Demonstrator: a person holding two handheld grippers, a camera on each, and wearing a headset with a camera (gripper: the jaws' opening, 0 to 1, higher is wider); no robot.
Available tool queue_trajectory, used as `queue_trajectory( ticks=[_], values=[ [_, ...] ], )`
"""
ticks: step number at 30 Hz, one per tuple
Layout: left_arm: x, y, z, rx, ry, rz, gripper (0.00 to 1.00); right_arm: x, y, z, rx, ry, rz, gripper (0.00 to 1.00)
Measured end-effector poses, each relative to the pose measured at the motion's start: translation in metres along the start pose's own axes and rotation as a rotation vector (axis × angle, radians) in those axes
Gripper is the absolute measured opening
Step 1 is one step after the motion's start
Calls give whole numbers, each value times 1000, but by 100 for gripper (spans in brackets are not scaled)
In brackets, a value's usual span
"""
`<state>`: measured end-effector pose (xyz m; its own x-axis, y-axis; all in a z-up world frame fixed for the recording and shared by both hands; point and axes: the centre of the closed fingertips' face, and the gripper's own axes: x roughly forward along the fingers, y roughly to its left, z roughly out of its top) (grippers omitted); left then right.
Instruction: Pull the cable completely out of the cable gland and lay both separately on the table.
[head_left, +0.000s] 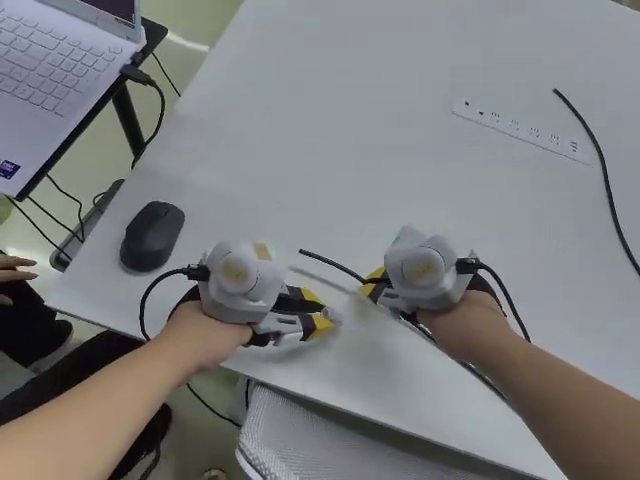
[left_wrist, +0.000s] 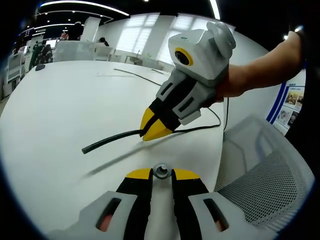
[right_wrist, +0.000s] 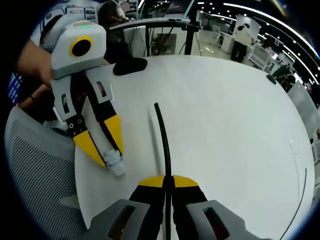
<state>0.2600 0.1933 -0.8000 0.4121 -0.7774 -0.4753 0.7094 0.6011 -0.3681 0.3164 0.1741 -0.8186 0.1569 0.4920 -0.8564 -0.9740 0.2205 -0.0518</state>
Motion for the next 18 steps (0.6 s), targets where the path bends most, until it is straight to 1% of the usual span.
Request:
queue_trajectory(
  ticks=[3,6,10,11,12,14,17,18],
  values=[
    [-1,5,-2,-15,-9,10,15,3,1,-2,7,9,1,0],
    [-1,8,-6,-24,-8,18,15,5,2,-3,0,15,2,0],
    [-1,9,-8,-33,-12,23,15,9,3,-5,-12,22,4,0],
    [-1,9,-8,-34,-16,24,15,8,2,-4,-23,15,-2,0],
    [-1,9,-8,-33,-17,25,15,8,2,-4,-9,15,-4,0],
    [-1,10,-9,-31,-16,30,15,8,1,-3,-4,12,-4,0],
    [1,9,-14,-2,10,35,15,8,1,-3,-6,10,-3,0],
    [1,9,-14,0,5,37,15,8,1,-3,-6,10,-4,0]
  ],
)
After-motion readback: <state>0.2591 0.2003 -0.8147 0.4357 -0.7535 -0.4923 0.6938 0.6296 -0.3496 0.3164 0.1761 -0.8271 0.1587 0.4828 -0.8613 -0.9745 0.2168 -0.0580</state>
